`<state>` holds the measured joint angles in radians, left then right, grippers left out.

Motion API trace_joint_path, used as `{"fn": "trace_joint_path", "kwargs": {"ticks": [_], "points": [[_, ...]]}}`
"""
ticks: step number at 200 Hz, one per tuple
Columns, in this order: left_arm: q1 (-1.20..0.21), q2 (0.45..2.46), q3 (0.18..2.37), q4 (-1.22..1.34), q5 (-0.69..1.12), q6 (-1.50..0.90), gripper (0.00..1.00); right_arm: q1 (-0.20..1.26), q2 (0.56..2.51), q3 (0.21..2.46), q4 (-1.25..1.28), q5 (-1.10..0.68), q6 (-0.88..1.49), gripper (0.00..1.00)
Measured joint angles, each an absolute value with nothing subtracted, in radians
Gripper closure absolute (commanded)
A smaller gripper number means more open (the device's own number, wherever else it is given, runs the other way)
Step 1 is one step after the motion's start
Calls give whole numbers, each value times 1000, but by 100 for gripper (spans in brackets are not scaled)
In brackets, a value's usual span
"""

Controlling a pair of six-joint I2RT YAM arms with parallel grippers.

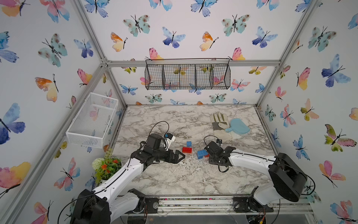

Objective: Assemble a giraffe with lego
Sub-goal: Pick up the lego brick from the center of the board, then assemble the lego brick with the lego brick.

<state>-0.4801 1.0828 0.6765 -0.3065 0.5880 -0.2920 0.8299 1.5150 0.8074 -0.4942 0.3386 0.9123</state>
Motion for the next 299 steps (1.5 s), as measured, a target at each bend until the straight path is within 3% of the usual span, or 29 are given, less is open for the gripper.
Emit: {"fn": "trace_joint_path", "kwargs": {"ticks": [125, 299], "points": [[-480, 1083, 677, -307, 588, -292, 2, 830, 1490, 1144, -749, 302, 711, 77], [-480, 1083, 677, -307, 578, -297, 2, 854, 1684, 1356, -749, 127, 630, 81]]}}
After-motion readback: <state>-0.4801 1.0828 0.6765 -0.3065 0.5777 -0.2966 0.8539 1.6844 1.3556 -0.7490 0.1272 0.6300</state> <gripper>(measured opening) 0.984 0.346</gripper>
